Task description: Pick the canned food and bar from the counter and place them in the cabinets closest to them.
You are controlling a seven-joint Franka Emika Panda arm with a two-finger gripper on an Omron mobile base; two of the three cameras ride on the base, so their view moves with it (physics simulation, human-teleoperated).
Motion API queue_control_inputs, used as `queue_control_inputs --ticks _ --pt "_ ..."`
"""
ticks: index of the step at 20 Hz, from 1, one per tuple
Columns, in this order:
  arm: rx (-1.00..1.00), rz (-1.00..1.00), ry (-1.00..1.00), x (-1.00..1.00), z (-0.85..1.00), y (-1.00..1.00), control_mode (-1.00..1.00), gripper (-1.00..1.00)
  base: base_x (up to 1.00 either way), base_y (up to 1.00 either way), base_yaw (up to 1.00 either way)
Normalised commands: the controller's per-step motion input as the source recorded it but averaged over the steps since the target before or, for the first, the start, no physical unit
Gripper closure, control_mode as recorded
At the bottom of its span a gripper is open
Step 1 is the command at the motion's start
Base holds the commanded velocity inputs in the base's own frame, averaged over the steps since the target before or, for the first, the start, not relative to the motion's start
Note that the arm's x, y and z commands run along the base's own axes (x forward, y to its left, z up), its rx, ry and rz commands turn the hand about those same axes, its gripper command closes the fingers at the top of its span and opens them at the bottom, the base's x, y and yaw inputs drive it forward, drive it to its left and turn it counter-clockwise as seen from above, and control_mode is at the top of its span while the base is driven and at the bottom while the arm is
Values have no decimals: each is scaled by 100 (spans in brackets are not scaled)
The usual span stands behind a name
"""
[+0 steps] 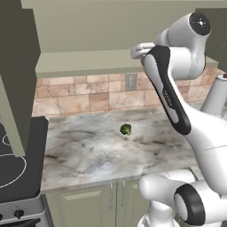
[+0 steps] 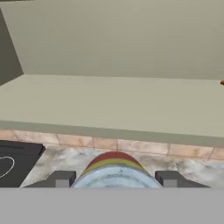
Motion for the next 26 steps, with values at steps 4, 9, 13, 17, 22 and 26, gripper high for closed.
queue_control_inputs --ticks 4,9,13,17,22,26 --pt "0 0 0 0 0 0 -100 100 0 0 0" --pt "-2 0 1 21 0 3 -100 100 0 0 0" --pt "-8 0 8 34 -7 7 -100 100 0 0 0" --pt "-4 0 10 55 0 11 -100 100 0 0 0" --pt "-2 0 9 63 0 9 -100 100 0 0 0" --pt "0 1 2 55 -5 0 -100 100 0 0 0"
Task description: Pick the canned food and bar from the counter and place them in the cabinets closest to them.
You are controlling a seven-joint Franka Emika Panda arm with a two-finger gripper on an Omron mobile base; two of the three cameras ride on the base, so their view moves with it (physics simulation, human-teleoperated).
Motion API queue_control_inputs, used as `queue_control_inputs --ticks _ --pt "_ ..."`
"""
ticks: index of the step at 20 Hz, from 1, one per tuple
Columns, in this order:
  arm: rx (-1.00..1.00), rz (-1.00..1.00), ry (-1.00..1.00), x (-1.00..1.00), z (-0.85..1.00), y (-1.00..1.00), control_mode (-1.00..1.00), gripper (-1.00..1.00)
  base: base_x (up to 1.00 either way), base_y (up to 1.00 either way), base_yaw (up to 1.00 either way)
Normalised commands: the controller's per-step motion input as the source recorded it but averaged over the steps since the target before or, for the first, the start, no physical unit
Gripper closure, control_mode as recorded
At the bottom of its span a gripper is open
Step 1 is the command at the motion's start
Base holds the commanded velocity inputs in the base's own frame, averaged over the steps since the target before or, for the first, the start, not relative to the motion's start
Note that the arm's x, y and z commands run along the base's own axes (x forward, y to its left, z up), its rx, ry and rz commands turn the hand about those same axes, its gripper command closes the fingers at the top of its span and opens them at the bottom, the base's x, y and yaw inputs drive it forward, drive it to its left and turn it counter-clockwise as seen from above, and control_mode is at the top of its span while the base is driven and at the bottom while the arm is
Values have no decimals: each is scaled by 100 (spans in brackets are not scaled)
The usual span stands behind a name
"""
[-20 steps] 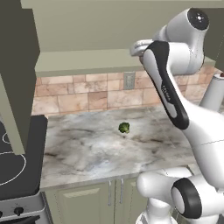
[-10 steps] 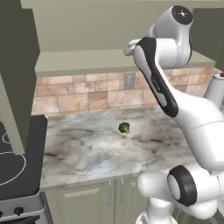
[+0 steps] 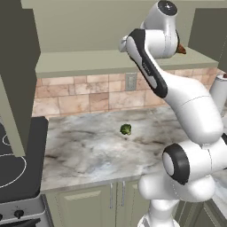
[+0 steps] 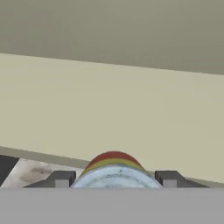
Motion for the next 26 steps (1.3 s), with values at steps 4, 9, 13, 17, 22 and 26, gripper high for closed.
queue_control_inputs --ticks 4,9,13,17,22,26 --pt "0 0 0 54 -8 0 -100 -100 0 0 0" --pt "0 0 -2 47 -4 1 -100 -100 0 0 0" --pt "0 0 -8 54 -3 0 -100 -100 0 0 0" --pt "0 2 -9 15 0 0 -100 -100 0 0 0" --pt "-1 8 -6 -87 -3 -9 -100 -100 0 0 0" --pt "-5 9 -1 -100 -16 -13 -100 -100 0 0 0"
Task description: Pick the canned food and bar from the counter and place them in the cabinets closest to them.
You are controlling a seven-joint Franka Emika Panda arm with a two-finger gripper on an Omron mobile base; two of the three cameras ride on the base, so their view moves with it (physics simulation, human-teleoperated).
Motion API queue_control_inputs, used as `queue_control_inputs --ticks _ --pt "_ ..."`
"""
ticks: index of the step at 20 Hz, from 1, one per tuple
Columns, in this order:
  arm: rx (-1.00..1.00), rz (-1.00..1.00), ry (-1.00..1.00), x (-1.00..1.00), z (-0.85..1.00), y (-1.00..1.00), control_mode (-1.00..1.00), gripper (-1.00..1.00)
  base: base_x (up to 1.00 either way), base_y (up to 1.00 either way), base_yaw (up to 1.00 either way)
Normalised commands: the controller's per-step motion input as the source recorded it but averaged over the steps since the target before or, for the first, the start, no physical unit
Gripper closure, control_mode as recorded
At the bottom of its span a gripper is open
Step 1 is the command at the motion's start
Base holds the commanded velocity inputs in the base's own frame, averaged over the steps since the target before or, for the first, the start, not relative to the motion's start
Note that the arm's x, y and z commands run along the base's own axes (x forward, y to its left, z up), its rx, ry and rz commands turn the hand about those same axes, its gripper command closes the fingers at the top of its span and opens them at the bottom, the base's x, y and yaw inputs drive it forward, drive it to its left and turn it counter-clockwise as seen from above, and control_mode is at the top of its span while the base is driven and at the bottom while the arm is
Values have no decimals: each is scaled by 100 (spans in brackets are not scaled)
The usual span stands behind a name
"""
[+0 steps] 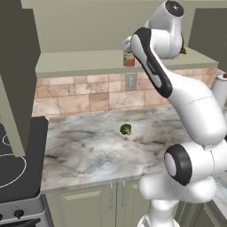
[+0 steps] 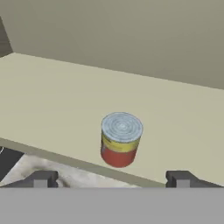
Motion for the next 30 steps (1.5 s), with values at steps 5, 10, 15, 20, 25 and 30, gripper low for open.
queue_control_inputs --ticks 5,10,15,20,25,30 --pt "-9 6 0 -100 -35 -13 -100 -100 0 0 0" --pt "-17 2 0 -100 -65 -13 -100 -100 0 0 0" --pt "-15 4 -1 -100 -91 -17 -100 -100 0 0 0" --pt "-3 5 -16 -100 -96 -27 -100 -100 0 0 0" --pt "0 2 -10 -33 -21 -5 -100 -100 0 0 0" --pt "0 0 0 0 0 0 -100 -100 0 0 0"
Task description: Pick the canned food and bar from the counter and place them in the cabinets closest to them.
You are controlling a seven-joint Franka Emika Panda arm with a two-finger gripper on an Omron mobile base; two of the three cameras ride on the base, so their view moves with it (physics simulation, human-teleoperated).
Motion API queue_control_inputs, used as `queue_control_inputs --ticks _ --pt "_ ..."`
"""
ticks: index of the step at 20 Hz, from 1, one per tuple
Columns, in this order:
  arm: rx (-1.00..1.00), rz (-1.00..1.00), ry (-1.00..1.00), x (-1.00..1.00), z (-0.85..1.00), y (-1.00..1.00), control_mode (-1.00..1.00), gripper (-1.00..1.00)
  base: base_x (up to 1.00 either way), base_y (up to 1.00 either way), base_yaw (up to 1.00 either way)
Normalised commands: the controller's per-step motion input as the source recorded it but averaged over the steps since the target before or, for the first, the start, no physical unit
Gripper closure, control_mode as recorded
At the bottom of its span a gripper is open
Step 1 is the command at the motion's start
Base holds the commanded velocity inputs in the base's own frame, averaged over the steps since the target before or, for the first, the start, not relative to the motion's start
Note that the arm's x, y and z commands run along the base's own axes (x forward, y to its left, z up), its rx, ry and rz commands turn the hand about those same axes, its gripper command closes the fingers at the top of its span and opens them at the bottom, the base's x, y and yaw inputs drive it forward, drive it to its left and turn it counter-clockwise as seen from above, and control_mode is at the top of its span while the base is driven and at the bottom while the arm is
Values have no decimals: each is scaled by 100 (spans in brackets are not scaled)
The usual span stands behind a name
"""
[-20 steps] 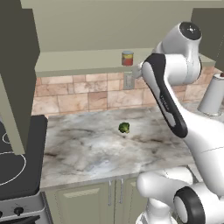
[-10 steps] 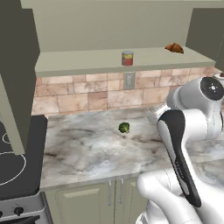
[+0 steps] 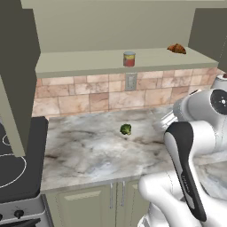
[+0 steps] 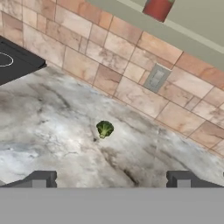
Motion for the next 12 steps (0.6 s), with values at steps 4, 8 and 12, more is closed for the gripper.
queue_control_inputs --ticks 4,8,12 --pt "0 0 0 -4 0 0 100 -100 -15 0 0" --pt "0 0 0 0 0 0 100 -100 -43 0 1" --pt "0 0 0 0 0 0 100 -100 -45 0 0"
